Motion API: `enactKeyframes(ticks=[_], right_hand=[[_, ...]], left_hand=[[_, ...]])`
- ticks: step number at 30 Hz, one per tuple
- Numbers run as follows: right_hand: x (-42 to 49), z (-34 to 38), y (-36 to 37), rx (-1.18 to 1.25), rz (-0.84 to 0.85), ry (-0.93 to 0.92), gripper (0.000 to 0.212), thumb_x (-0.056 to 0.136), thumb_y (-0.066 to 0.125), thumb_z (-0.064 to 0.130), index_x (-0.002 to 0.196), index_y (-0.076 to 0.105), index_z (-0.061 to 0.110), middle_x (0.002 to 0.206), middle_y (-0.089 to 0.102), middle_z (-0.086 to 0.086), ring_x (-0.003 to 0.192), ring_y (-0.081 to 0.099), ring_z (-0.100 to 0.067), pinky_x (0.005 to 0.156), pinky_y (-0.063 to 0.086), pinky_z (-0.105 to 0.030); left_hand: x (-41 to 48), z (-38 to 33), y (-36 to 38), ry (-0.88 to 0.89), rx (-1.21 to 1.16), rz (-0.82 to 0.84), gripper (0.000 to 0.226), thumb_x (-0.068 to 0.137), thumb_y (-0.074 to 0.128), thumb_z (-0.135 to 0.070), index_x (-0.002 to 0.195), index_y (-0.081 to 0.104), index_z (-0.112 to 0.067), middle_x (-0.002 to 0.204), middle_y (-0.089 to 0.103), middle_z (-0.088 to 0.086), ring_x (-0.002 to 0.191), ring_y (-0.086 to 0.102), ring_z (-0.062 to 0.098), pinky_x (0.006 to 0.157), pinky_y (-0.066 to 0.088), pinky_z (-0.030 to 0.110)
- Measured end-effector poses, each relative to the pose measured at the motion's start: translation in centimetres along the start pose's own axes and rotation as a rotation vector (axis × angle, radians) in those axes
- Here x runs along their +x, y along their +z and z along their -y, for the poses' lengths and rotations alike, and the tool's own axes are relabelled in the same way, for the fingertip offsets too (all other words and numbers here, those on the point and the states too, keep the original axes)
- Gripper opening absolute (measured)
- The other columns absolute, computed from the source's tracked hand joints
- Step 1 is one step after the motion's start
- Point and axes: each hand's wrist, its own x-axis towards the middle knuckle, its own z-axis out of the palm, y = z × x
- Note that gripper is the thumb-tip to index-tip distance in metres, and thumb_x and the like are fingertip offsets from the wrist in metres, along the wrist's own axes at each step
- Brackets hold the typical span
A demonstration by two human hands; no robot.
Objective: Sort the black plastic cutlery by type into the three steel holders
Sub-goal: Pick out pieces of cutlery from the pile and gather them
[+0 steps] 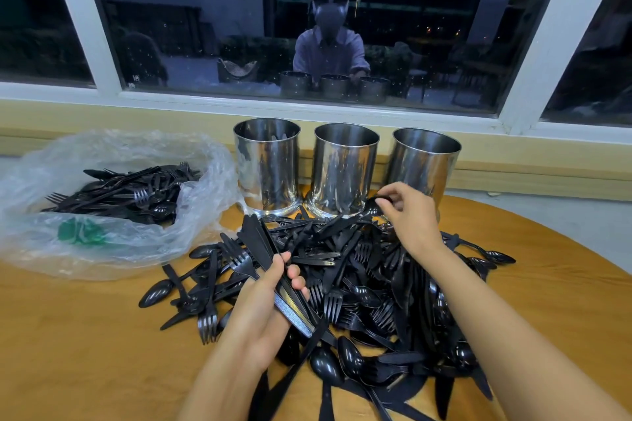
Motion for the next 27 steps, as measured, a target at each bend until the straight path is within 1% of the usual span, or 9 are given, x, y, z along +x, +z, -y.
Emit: enactKeyframes(ticks=[5, 7, 9, 11, 15, 17, 20, 23, 27], right_hand=[[0.6, 2.0, -3.0, 0.294, -0.154, 0.027, 0.014, 0.093, 0.060, 0.011, 0.093, 0.065, 0.024, 0.086, 0.067, 0.007, 0.078, 0.062, -0.014, 0.076, 0.053, -0.033], [0.6, 3.1, -4.4, 0.320, -0.128, -0.017, 0.016, 0.092, 0.061, 0.009, 0.093, 0.066, 0.024, 0.084, 0.065, 0.011, 0.075, 0.059, -0.011, 0.074, 0.052, -0.031], [0.4, 4.0, -5.5, 0.280, -0.025, -0.078, 0.017, 0.089, 0.065, 0.010, 0.091, 0.067, 0.026, 0.082, 0.064, 0.014, 0.075, 0.058, -0.008, 0.073, 0.050, -0.024], [-0.1, 5.2, -6.1, 0.277, 0.179, -0.123, 0.018, 0.086, 0.069, 0.011, 0.088, 0.069, 0.029, 0.077, 0.064, 0.016, 0.074, 0.059, -0.006, 0.072, 0.051, -0.019], [-1.6, 8.0, -5.7, 0.244, 0.574, -0.217, 0.012, 0.086, 0.070, 0.012, 0.087, 0.071, 0.024, 0.078, 0.069, 0.004, 0.069, 0.060, -0.004, 0.071, 0.050, -0.016], [-2.3, 9.1, -4.7, 0.212, 0.631, -0.259, 0.008, 0.087, 0.069, 0.013, 0.089, 0.071, 0.020, 0.081, 0.069, -0.004, 0.068, 0.061, -0.010, 0.070, 0.052, -0.020], [-2.7, 9.7, -2.8, 0.157, 0.607, -0.301, 0.010, 0.087, 0.070, 0.014, 0.085, 0.069, 0.024, 0.083, 0.070, -0.003, 0.074, 0.062, -0.020, 0.068, 0.050, -0.024], [-2.9, 10.3, -1.3, 0.183, 0.603, -0.294, 0.007, 0.086, 0.071, 0.014, 0.085, 0.071, 0.021, 0.081, 0.070, -0.001, 0.074, 0.060, -0.018, 0.068, 0.047, -0.021], [-3.6, 11.3, 0.2, 0.171, 0.609, -0.319, 0.005, 0.083, 0.074, 0.016, 0.086, 0.073, 0.020, 0.073, 0.062, 0.007, 0.065, 0.050, -0.001, 0.064, 0.041, -0.010]], left_hand=[[0.1, 0.1, -0.1, -0.014, 0.012, 0.011, 0.017, 0.102, 0.047, -0.018, 0.111, 0.056, -0.006, 0.064, 0.049, 0.001, 0.053, 0.046, 0.013, 0.062, 0.043, 0.032], [0.0, 0.0, 0.0, -0.027, 0.044, 0.032, 0.019, 0.099, 0.051, -0.019, 0.113, 0.056, -0.006, 0.065, 0.048, 0.000, 0.053, 0.044, 0.012, 0.055, 0.044, 0.028], [-0.3, 0.1, 0.1, -0.052, 0.095, 0.049, 0.024, 0.096, 0.055, -0.023, 0.113, 0.058, -0.006, 0.063, 0.047, -0.001, 0.050, 0.040, 0.010, 0.048, 0.042, 0.024], [-0.6, 0.2, 0.2, -0.071, 0.155, 0.061, 0.035, 0.090, 0.059, -0.032, 0.113, 0.058, -0.006, 0.060, 0.041, -0.004, 0.046, 0.034, 0.007, 0.043, 0.036, 0.020], [-1.0, 0.6, 0.6, -0.076, 0.305, 0.088, 0.058, 0.074, 0.058, -0.055, 0.108, 0.057, -0.007, 0.058, 0.027, -0.006, 0.043, 0.023, 0.005, 0.040, 0.024, 0.018], [-1.1, 0.5, 0.7, -0.102, 0.348, 0.129, 0.068, 0.070, 0.053, -0.067, 0.105, 0.056, -0.008, 0.058, 0.027, -0.006, 0.044, 0.023, 0.005, 0.042, 0.024, 0.019], [-1.5, 0.4, 0.8, -0.115, 0.455, 0.207, 0.076, 0.059, 0.051, -0.079, 0.092, 0.053, -0.011, 0.059, 0.029, -0.006, 0.046, 0.024, 0.007, 0.047, 0.028, 0.021], [-1.5, 0.6, 0.9, -0.127, 0.430, 0.262, 0.080, 0.056, 0.063, -0.069, 0.109, 0.052, -0.011, 0.061, 0.035, -0.006, 0.049, 0.029, 0.007, 0.046, 0.031, 0.020], [-1.4, 0.8, 0.6, -0.153, 0.389, 0.351, 0.036, 0.080, 0.073, -0.034, 0.101, 0.053, -0.013, 0.066, 0.039, -0.004, 0.053, 0.033, 0.007, 0.052, 0.035, 0.021]])
